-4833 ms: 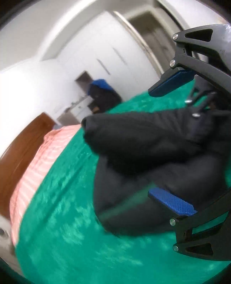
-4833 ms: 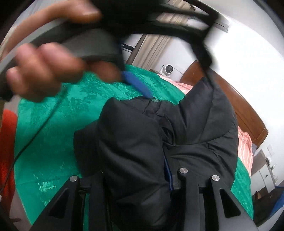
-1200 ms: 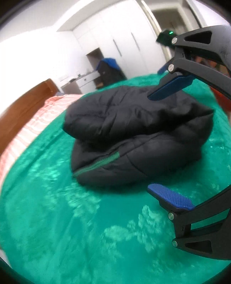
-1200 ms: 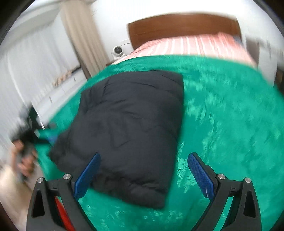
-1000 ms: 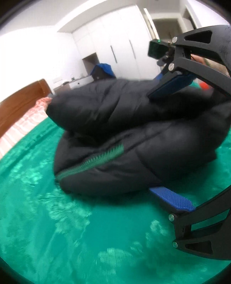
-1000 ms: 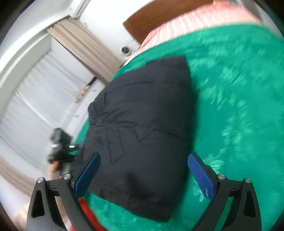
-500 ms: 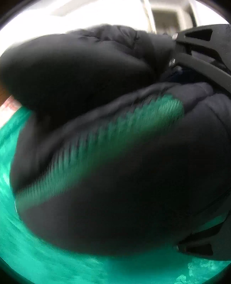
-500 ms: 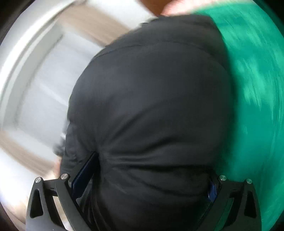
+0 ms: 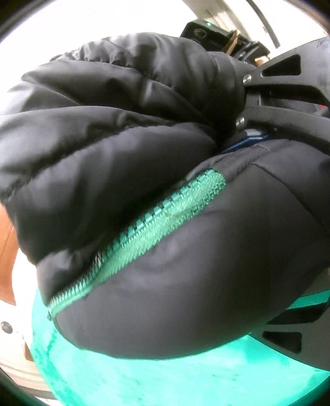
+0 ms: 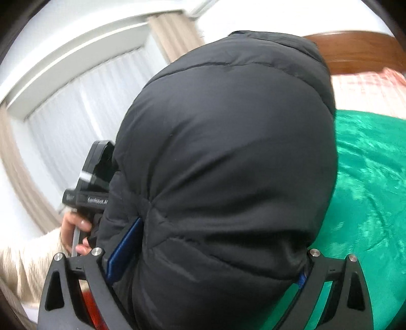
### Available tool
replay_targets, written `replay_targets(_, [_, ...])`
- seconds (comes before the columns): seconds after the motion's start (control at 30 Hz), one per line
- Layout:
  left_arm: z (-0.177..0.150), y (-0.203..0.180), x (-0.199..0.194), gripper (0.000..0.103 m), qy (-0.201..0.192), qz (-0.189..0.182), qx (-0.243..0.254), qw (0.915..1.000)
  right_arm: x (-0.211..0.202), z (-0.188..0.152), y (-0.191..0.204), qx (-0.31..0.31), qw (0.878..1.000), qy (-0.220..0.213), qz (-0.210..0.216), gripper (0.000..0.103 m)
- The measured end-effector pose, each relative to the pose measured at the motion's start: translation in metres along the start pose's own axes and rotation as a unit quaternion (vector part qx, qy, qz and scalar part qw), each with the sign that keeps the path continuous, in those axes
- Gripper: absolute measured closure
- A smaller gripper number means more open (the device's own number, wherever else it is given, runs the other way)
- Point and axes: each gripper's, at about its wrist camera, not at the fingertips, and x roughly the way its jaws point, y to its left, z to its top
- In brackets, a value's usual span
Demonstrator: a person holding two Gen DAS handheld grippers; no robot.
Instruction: Fold large clothes
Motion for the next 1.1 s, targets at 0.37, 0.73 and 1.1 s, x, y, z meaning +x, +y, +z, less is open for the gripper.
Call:
replay_targets(0.37, [-0.023,-0.003,0.024,0.011,-0.045,0.149,0.016,0.9876,-0.033,-0.048,-0.057,0.078,0.975,0.018,-0.205,0.0])
replay_targets(0.73, [-0.13,-0.112,-0.058,0.0,-0.196,0.404,0.197,0.8714,-0.139,-0.101,0.057,-0.016,0.952,-0.075,-0.298,0.0])
replay_targets(1.1, [-0.184,-0.154,-0.064,0.0,-0.13,0.319,0.143,0.9277,-0.166,-0.145,0.1,0.012,0.943,-0.017,-0.332,0.0])
